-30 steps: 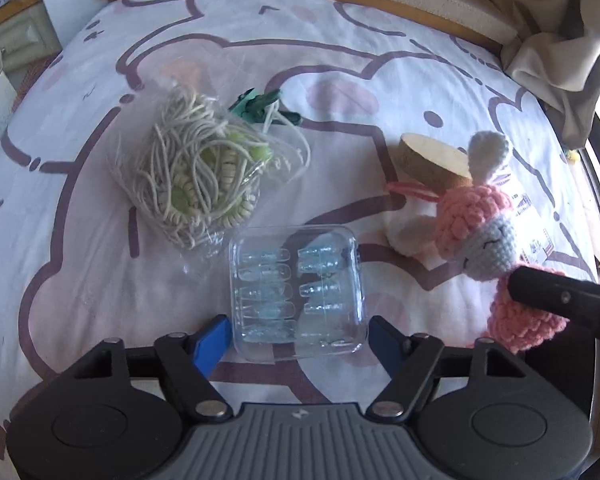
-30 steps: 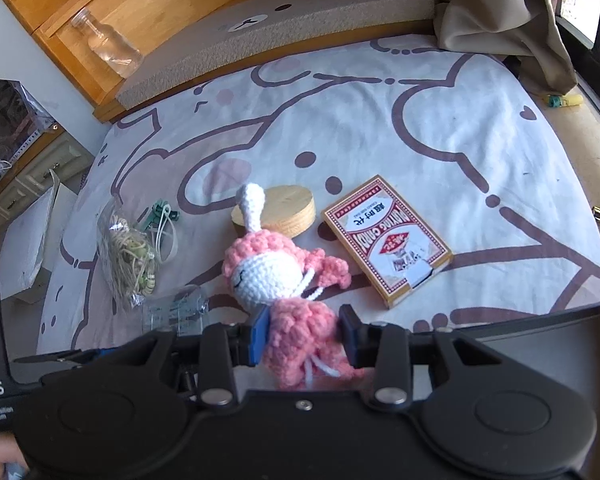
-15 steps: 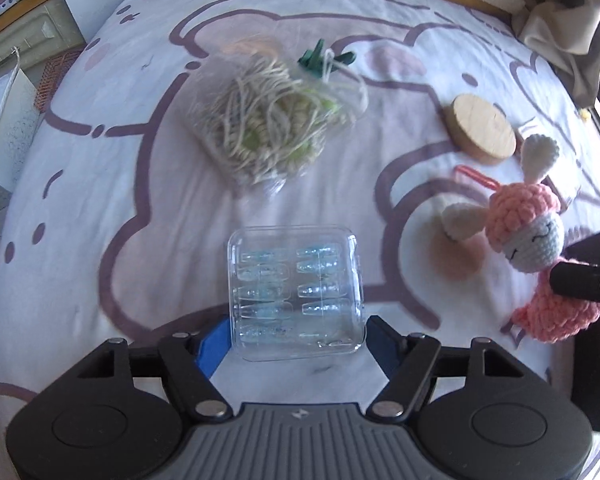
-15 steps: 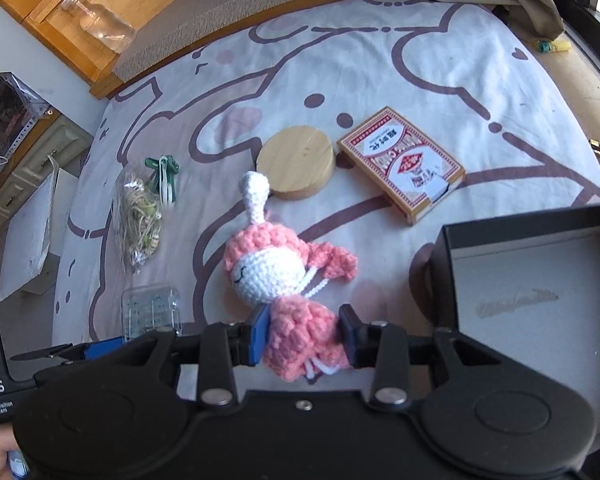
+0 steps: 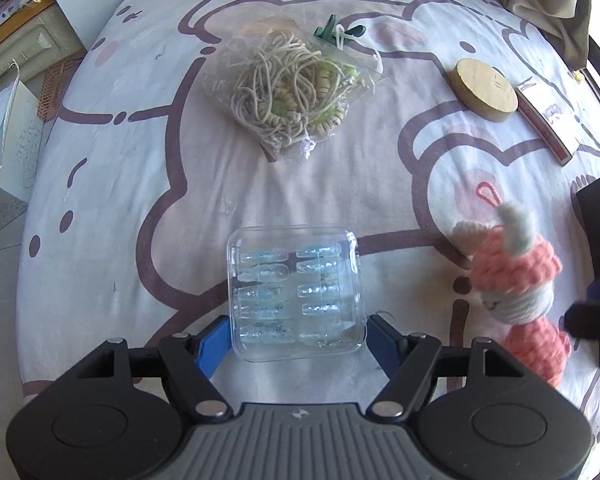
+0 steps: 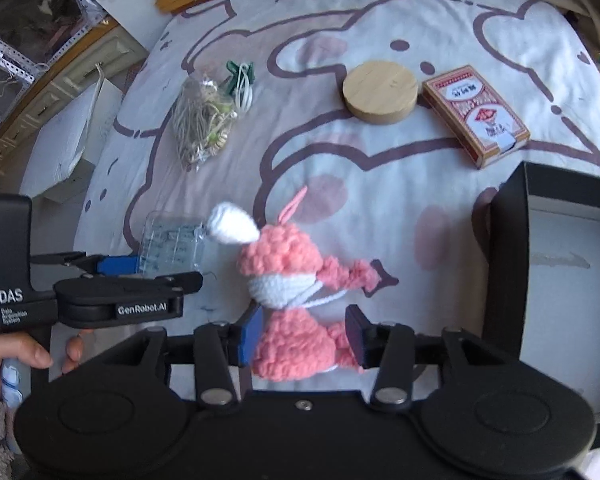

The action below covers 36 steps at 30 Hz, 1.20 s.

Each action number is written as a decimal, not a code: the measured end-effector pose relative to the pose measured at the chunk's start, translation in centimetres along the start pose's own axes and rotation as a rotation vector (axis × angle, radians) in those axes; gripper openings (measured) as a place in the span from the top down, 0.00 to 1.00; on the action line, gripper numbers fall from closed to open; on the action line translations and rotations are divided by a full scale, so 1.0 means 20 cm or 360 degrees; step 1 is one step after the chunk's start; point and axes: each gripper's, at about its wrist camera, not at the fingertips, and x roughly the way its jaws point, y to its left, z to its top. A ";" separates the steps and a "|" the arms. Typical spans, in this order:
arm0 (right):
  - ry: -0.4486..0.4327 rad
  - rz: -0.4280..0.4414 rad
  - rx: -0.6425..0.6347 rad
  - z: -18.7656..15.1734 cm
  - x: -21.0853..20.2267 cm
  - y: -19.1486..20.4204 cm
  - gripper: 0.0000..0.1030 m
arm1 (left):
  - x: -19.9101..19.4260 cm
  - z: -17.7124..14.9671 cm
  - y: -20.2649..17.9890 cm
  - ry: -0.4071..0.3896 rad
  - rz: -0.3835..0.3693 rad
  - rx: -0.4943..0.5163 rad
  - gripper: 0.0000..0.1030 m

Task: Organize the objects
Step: 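Grasp the clear plastic box with the left gripper while the right lifts the bunny, then carry the plastic box and bunny toward the open black box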

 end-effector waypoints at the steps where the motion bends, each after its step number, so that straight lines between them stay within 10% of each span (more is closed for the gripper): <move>1: -0.0008 -0.0002 0.0003 0.01 0.00 0.00 0.55 | 0.00 0.00 0.00 0.0003 -0.0003 0.0003 0.28; 19: 0.0286 0.0070 -0.0372 0.01 0.31 0.20 0.62 | 0.06 0.05 0.03 -0.0004 -0.0041 -0.0058 0.24; 36: 0.0200 0.0047 -0.0301 0.04 0.28 0.13 0.66 | 0.08 0.12 -0.03 -0.0014 0.0010 -0.0069 0.27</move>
